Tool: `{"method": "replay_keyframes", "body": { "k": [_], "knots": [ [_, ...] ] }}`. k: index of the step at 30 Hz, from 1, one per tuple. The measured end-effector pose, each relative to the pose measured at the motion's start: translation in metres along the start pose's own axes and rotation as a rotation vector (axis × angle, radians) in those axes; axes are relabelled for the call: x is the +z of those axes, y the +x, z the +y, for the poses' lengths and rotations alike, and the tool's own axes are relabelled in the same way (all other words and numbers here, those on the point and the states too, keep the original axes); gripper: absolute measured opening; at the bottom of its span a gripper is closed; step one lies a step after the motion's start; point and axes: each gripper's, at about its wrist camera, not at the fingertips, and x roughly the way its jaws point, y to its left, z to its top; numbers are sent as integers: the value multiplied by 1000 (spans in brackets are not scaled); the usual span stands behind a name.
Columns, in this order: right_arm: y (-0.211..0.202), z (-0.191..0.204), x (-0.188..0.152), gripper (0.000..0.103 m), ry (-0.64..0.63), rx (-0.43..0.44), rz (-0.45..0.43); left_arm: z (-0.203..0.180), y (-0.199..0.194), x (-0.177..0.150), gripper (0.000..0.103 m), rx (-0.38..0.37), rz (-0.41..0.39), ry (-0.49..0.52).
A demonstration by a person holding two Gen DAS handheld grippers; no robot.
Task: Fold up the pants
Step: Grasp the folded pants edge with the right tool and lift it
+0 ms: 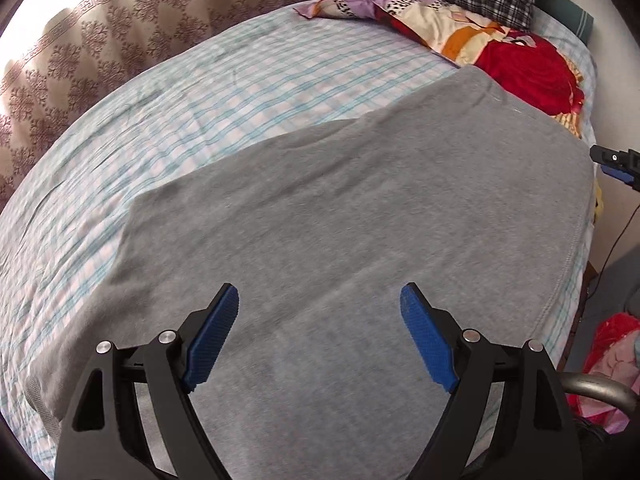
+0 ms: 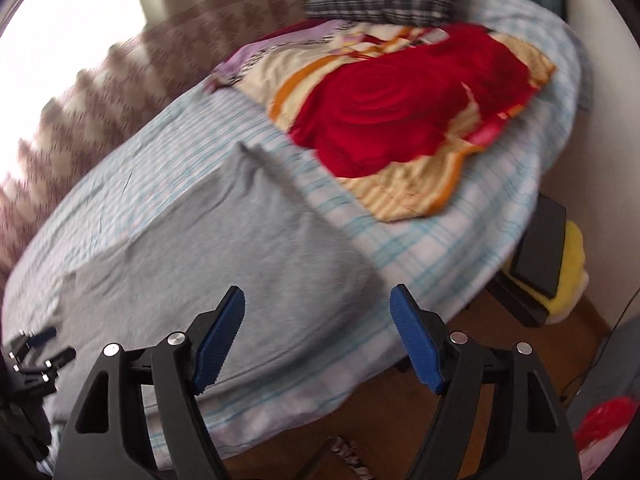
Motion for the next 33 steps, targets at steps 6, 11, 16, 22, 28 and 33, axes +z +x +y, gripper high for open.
{"method": "replay_keyframes", "body": {
  "k": [6,11,16,22,28,33],
  "knots": [
    [25,-23,1,60,107,93,39,-18,5,5,84,-14,13,31],
    [35,-22,3,56,102,97,26,-27,7,10,84,-32,12,37],
    [37,-4,0,54,45,116,25,-34,15,11,84,-39,28,49],
    [44,-6,6,51,66,115,25,-32,22,8,84,-38,47,42],
    [55,-1,1,50,59,90,23,-31,24,6,84,-42,48,39],
    [54,-4,6,32,87,165,48,-31,25,5,84,-45,52,37]
  ]
}}
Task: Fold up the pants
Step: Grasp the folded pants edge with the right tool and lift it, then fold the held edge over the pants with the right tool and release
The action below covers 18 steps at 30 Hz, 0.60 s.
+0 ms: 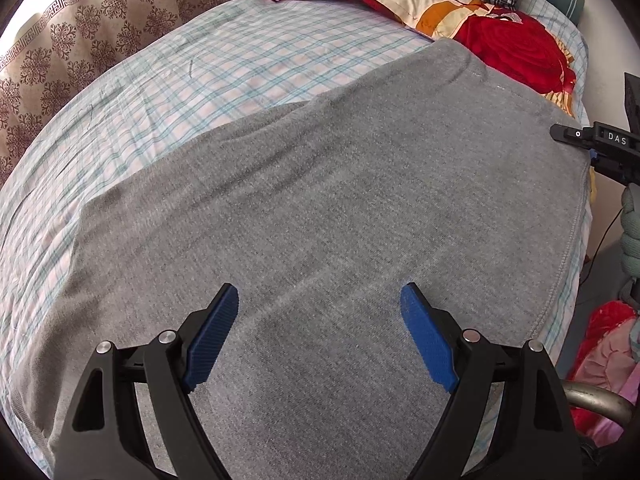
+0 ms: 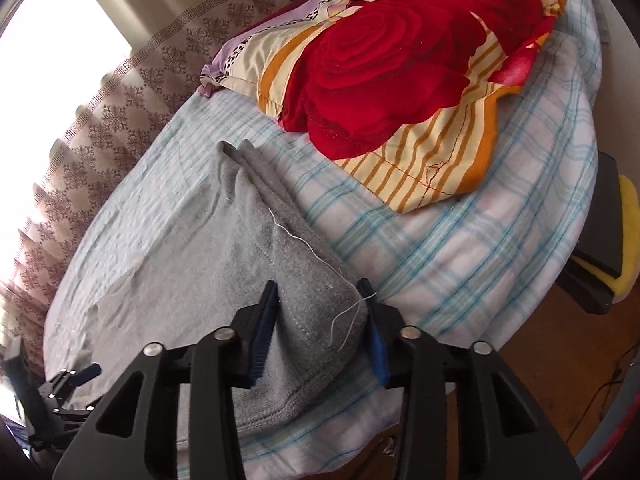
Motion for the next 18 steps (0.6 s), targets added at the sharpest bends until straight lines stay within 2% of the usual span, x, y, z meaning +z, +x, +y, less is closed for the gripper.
{"method": "replay_keyframes", "body": {
  "k": [7,18],
  "knots": [
    [-16,25,6,27,-69,16,-44,2,0,1,84,-1,-2,-6],
    [-46,125,-8,26,-369,16,-138,29,-8,5,84,-43,-16,-114]
  ]
}}
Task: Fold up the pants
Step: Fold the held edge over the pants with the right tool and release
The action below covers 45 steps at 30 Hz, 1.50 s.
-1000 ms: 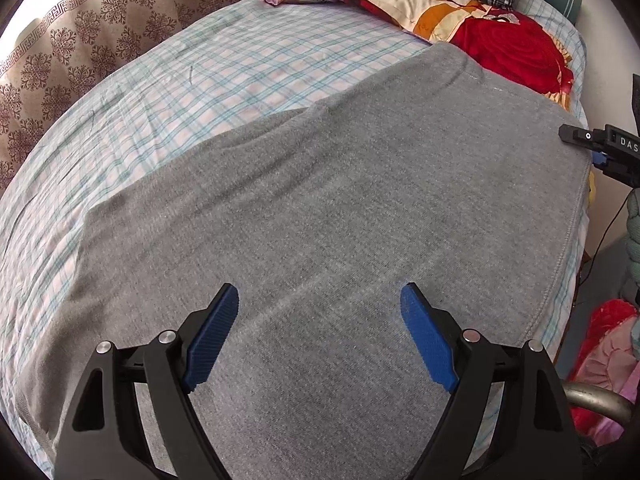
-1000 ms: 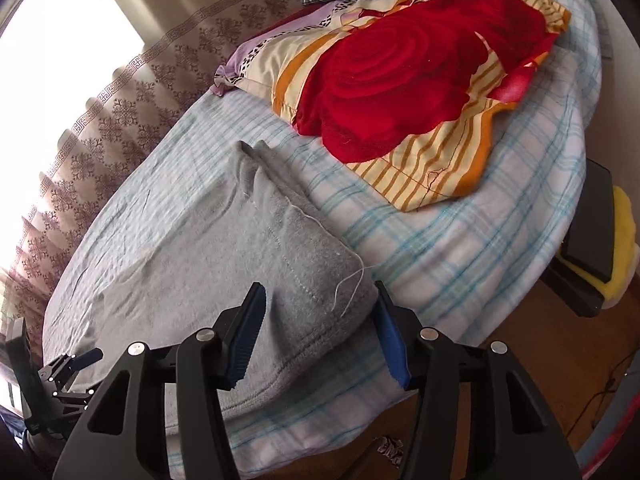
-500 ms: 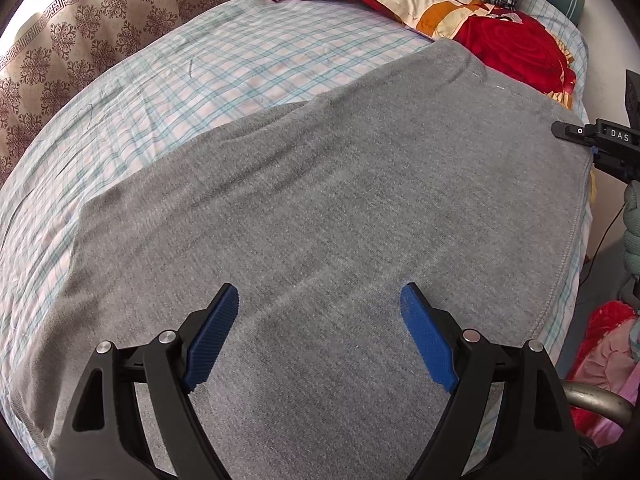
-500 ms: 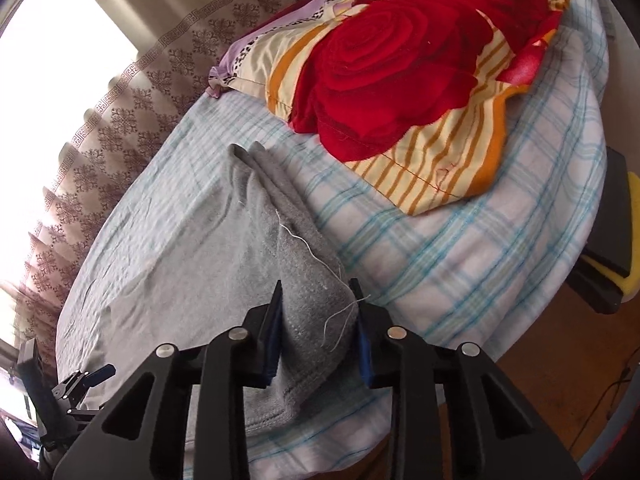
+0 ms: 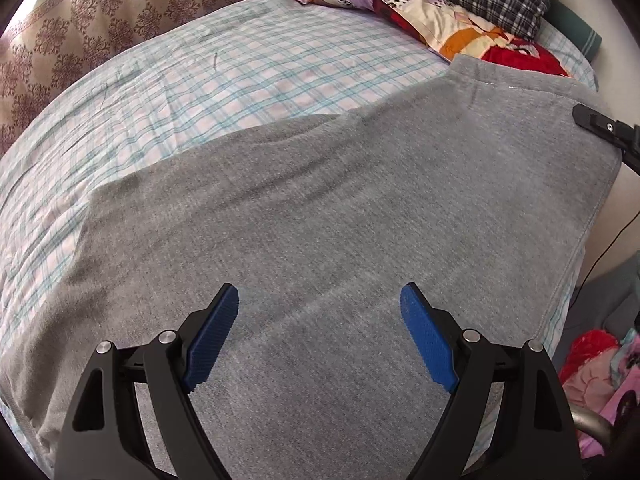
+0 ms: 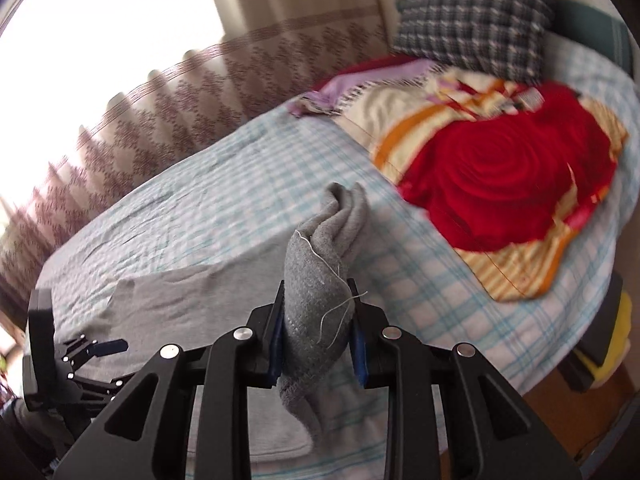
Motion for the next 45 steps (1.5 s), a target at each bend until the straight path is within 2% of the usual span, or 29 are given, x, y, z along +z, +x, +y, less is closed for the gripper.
{"method": "replay_keyframes", "body": {
  "k": [11,18,22,26,30,33,34,36,41,45],
  "knots": [
    [9,93,-20,25,-239,81,32,35,-8,-2,84,7,-29,-86],
    [23,133,-47,25,-316,145,114,55,-11,-6,84,6,-47,-138],
    [36,160,-75,25,-372,184,193,69,-12,-11,84,14,-51,-179],
    [46,181,-105,25,-481,170,250,82,-11,-16,84,6,-44,-215],
    [46,186,-115,25,-505,159,266,85,-11,-17,84,-17,-44,-229],
    [42,184,-113,25,-487,170,263,82,-11,-15,84,-63,-46,-227],
    [41,183,-112,25,-483,173,264,80,-10,-13,85,-94,-43,-232],
    [39,182,-112,25,-476,178,263,78,-7,-9,93,-169,-35,-246],
    [34,184,-111,25,-482,218,244,68,2,-2,95,-357,-14,-278],
    [34,186,-114,25,-487,235,250,57,20,6,95,-448,28,-290]
  ]
}}
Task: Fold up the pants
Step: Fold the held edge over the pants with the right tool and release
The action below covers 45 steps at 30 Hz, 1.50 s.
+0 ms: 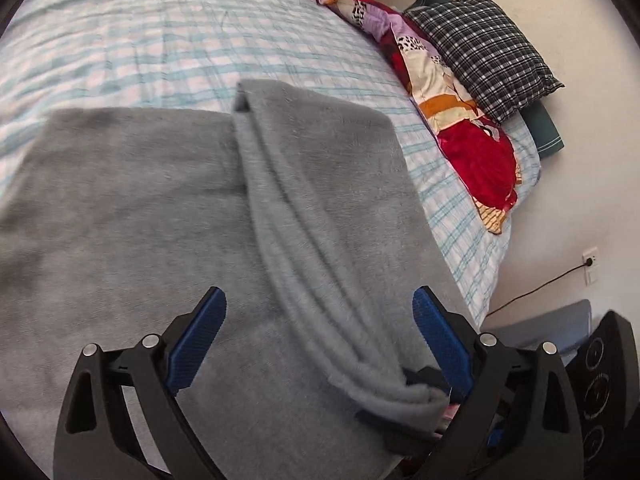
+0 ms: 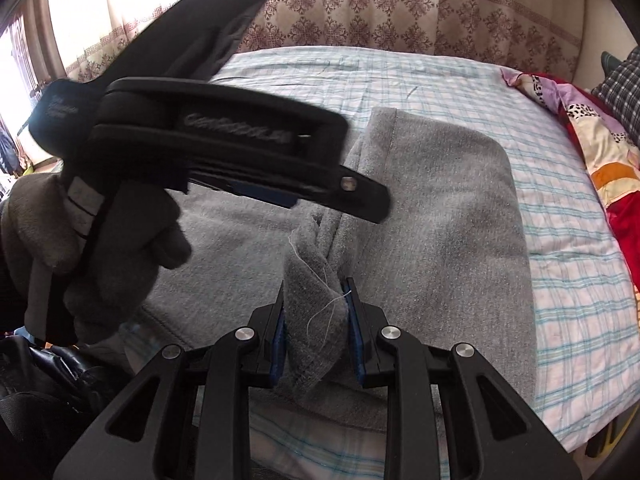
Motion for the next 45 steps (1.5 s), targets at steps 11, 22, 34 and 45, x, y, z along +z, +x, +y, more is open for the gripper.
{"method": "replay_keyframes", "body": {
  "k": [11,22,34,45],
  "knots": [
    [-1,4,1,28,-13,52,-10,-22,-21,-6,24,135,-128,112],
    [-5,-16,7,47,65,183,58,-9,-11,-14,40,316,-77,162],
    [-49,-76,1,47,278,99,-5,2,-20,-19,58,357,-85,156],
    [-4,-91,-10,48,278,8,166,-39,-43,-40,60,289,-102,244]
  ]
}}
